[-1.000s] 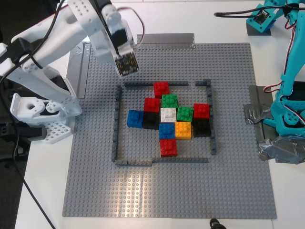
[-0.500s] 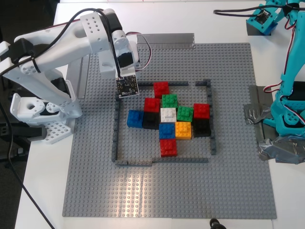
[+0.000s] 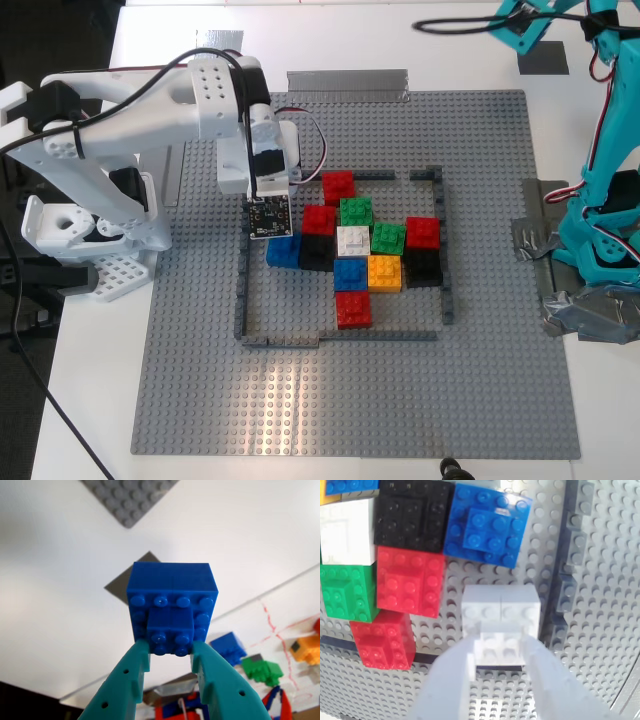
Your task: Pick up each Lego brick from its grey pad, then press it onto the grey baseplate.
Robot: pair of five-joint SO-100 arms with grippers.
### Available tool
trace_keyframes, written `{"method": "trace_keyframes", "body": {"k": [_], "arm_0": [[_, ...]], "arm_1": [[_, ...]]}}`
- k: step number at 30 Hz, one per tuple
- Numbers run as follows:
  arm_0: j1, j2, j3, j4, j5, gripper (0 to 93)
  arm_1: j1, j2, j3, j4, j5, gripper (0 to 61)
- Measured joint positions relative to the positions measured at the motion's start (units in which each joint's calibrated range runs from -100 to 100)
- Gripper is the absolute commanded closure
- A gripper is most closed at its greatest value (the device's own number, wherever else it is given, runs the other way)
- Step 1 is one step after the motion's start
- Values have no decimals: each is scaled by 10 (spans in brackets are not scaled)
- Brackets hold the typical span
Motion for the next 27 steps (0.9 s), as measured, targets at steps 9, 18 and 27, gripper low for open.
{"method": "trace_keyframes", "body": {"k": [9,18,27], "arm_0": [[-127,-267,330,0,19,927],[-223,-455,517,0,19,927],[-394,-502,546,0,-18,927]], "arm_1": [[38,17,23,-36,14,611],[67,17,28,-56,23,611],[72,25,31,-76,29,603]]}}
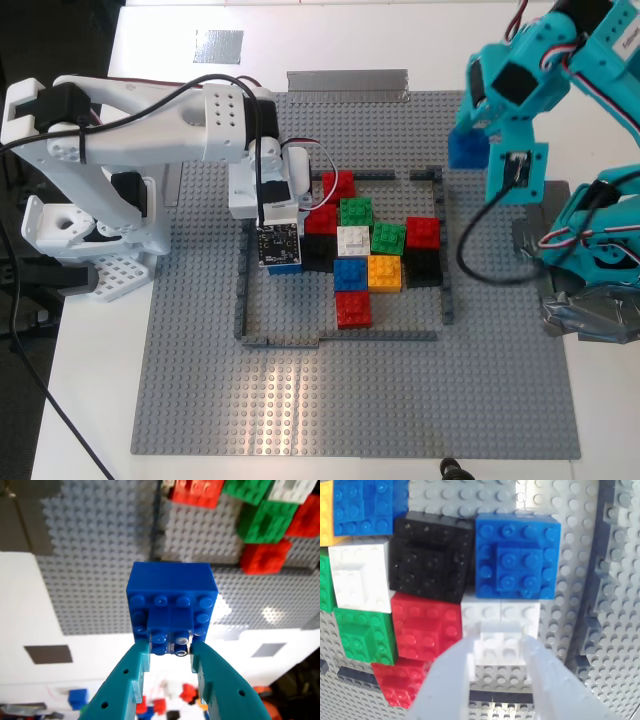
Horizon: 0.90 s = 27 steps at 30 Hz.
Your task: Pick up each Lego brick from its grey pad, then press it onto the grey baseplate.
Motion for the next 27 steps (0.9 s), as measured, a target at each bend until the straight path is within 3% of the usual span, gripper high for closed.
{"method": "trace_keyframes", "body": {"k": [3,12,18,25,27], "arm_0": [[-75,-1,0,0,-28,927],[-280,-1,0,0,-113,927],[-384,-1,2,-12,-179,927],[-445,42,2,-40,-213,927],[-445,76,2,-36,-245,927]], "arm_1": [[0,1,1,-1,3,500],[0,5,1,22,2,433],[-5,0,1,46,2,435],[-21,-78,-14,85,3,435],[-25,-94,-32,97,3,496]]}}
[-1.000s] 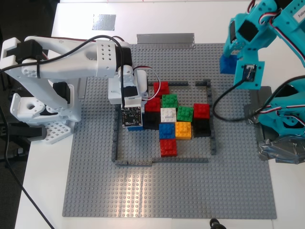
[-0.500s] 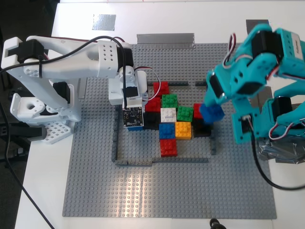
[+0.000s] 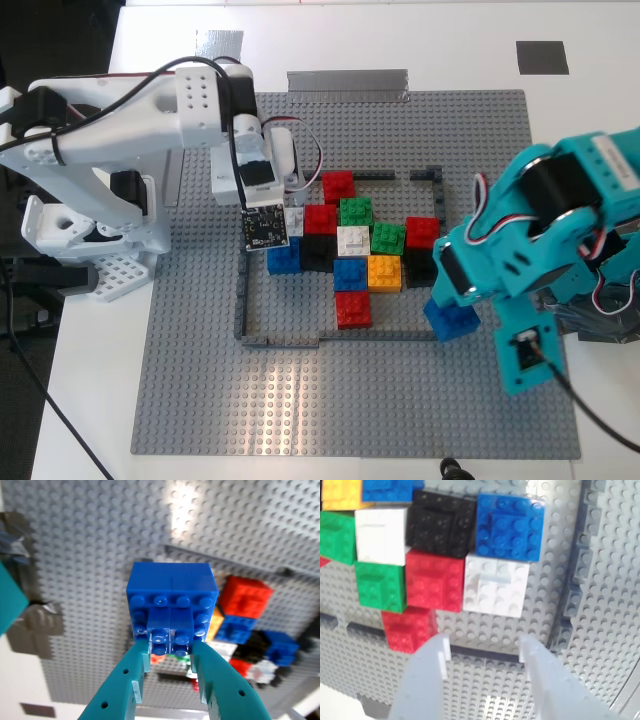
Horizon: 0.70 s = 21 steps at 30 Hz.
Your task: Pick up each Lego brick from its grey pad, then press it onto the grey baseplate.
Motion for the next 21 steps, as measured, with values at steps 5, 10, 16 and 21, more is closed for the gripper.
{"method": "trace_keyframes", "body": {"k": [5,10,16,21], "arm_0": [[0,74,-36,34,-62,927],[9,94,-73,34,-102,927],[23,96,-74,-41,-105,927],[38,104,-74,-97,-105,927]], "arm_1": [[-55,-55,-50,58,15,595],[-148,-68,-118,105,13,612],[-252,-45,-179,134,18,612],[-330,-39,-188,154,15,612]]}}
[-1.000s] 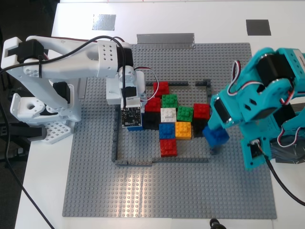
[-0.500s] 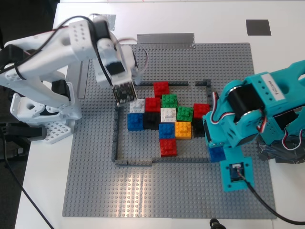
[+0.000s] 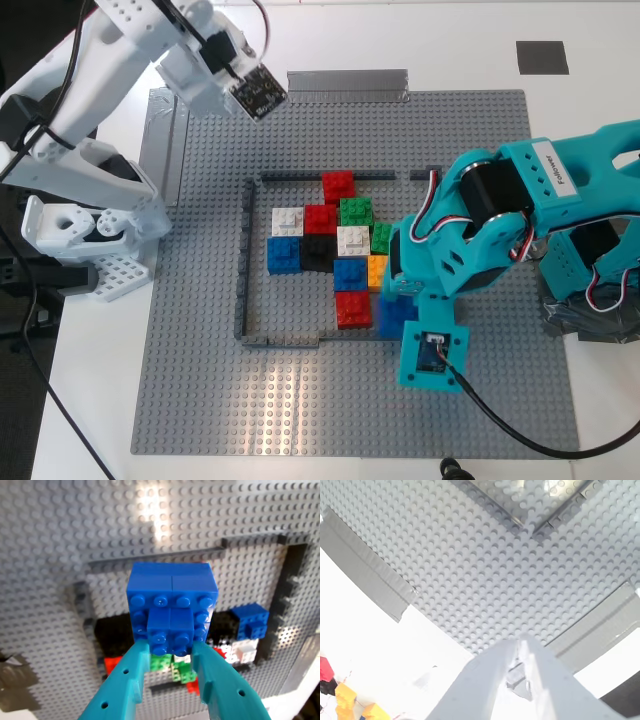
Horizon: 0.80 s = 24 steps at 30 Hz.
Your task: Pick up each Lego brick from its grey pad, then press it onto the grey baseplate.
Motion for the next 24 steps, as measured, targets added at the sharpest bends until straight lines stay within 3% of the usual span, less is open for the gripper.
{"method": "trace_keyframes", "body": {"k": [12,24], "arm_0": [[33,17,40,-13,17,927],[69,17,40,50,51,927]], "arm_1": [[-155,38,12,-21,-13,612],[-225,86,-15,-26,-4,612]]}}
